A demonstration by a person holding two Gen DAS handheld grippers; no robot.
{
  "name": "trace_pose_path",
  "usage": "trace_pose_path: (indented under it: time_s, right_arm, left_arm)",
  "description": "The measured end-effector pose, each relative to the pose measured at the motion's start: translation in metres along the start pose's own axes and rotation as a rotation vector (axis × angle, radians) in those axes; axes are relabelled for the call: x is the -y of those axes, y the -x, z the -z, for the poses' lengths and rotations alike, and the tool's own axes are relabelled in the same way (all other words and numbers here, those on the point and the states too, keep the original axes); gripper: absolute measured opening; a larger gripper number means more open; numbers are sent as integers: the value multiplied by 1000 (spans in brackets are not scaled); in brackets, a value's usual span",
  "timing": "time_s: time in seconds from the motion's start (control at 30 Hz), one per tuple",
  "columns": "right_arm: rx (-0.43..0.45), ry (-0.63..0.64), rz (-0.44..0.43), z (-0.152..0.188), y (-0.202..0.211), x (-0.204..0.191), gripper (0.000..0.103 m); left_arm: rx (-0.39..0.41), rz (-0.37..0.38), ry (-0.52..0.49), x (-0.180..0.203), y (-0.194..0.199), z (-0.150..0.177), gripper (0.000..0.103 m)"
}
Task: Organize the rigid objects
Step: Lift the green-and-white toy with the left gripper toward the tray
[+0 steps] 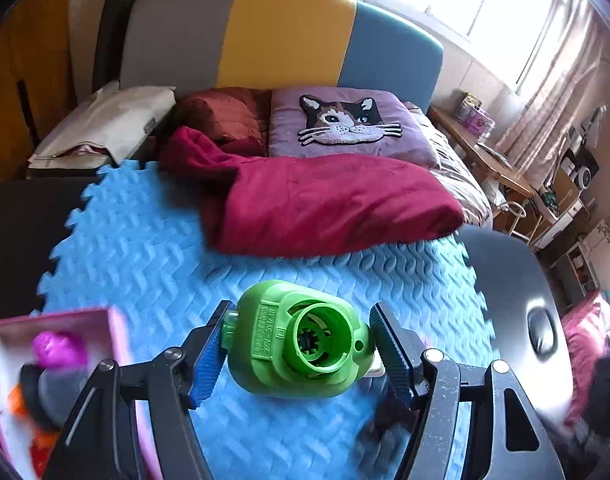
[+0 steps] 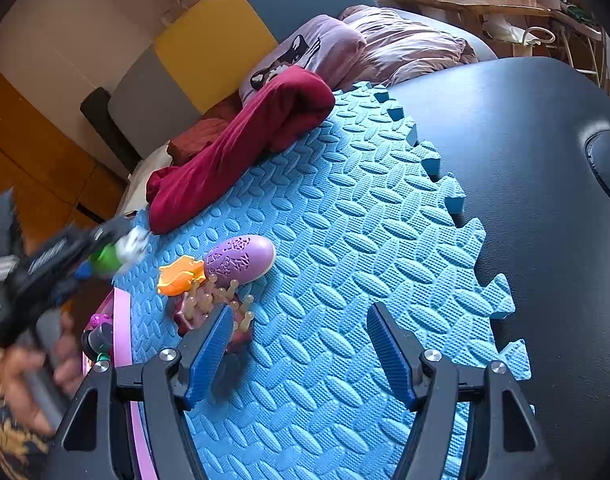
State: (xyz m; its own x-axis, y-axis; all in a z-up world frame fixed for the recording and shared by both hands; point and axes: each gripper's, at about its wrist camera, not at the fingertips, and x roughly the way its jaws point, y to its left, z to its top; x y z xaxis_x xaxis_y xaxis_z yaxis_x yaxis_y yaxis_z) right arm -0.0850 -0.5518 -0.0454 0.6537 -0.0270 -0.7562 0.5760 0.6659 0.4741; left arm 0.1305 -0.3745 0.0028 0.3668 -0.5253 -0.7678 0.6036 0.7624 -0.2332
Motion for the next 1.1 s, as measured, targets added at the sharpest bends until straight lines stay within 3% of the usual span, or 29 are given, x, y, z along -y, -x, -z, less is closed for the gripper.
trace_pose_path:
  time_s: [0.3, 0.5, 0.83, 1.1]
  right_arm:
    - [-5, 33, -36, 2, -4, -8, 70]
    - [-17, 88, -111, 5, -7, -24, 75]
    - [-52, 218, -36, 16, -37, -58, 76]
    - [-54, 254, 43, 19, -73, -71, 80]
  left_arm:
    - [48, 13, -12, -23, 68, 55, 69]
    - [105, 11, 9, -48, 113, 84, 69]
    - [178, -70, 69, -90, 154, 123, 69]
    - [224, -184, 31, -101, 172, 151, 69]
